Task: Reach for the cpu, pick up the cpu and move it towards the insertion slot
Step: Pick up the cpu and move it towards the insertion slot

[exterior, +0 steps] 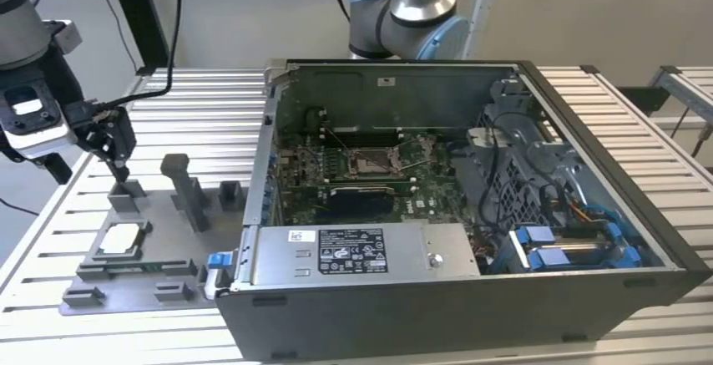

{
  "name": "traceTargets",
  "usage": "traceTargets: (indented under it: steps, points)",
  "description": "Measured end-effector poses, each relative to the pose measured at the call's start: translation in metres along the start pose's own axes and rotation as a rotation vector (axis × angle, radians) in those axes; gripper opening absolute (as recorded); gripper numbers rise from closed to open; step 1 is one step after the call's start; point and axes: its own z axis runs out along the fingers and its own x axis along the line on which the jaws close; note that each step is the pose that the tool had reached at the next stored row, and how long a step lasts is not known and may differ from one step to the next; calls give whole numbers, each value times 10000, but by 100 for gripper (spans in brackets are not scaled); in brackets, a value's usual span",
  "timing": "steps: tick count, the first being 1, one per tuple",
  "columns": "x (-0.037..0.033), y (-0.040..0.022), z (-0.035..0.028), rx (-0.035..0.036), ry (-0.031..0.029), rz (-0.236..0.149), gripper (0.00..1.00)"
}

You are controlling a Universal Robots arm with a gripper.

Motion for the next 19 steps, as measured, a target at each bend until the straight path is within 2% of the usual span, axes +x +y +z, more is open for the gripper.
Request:
traceTargets:
  steps: [19]
  points:
    - [14, -10, 303, -3, 3, 0, 100]
